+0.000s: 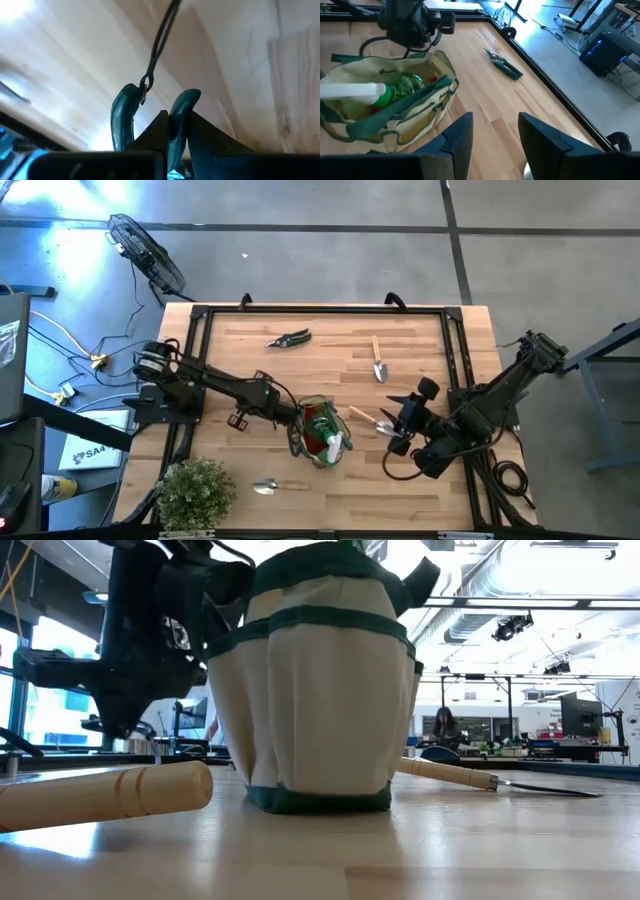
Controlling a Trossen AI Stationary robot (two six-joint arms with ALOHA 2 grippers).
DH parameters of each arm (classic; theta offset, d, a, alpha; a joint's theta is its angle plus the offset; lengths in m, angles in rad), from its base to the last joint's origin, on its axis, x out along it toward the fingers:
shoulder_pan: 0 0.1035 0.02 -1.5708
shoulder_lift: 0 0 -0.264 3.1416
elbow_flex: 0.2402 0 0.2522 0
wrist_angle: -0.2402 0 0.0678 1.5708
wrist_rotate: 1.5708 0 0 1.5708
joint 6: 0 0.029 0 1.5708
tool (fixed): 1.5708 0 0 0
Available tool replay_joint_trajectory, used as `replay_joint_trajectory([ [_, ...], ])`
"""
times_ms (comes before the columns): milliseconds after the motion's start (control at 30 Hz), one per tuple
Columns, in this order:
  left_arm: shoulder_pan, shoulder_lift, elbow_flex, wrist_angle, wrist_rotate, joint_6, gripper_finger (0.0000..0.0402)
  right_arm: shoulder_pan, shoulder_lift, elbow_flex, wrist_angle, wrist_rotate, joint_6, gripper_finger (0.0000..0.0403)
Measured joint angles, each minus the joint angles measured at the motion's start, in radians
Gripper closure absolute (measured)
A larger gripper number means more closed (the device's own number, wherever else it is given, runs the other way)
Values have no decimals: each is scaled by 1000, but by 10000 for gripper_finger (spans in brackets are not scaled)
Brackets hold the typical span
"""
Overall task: Pick & Place Garden tools in Gardening bag
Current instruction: Put the bottom shear scissors into the gardening bag
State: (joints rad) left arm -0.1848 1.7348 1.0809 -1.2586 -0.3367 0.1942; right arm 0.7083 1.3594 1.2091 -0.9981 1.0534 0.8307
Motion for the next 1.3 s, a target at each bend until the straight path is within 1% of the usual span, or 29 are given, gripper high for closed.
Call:
replay_joint_trajectory([
  [333, 0, -15, 0, -37, 14, -27, 366, 13, 0, 0, -5, 3, 2, 254],
  [400, 0, -38, 1, -37, 13, -45, 366, 13, 0, 0, -8, 2, 2, 254],
  [633, 0, -131, 71, -21, 13, -68, 366, 12, 0, 0, -12, 20, 2, 254],
  [800, -1, -150, 94, -26, 12, -69, 366, 12, 0, 0, -14, 19, 5, 254],
  [933, -1, -150, 95, 39, 14, -77, 366, 12, 0, 0, -7, -1, 10, 254],
  [1000, 0, -150, 95, 100, 40, -66, 366, 19, 0, 0, 15, -41, 6, 254],
  [1100, -1, -150, 96, 139, 77, -26, 366, 53, 0, 0, 91, -163, -79, 254],
  [1200, 1, -160, 96, 126, 64, -18, 366, 103, 0, 0, 234, -336, -188, 254],
  [1300, 2, -190, 96, 134, 48, -17, 366, 146, 1, 0, 419, -534, -289, 254],
])
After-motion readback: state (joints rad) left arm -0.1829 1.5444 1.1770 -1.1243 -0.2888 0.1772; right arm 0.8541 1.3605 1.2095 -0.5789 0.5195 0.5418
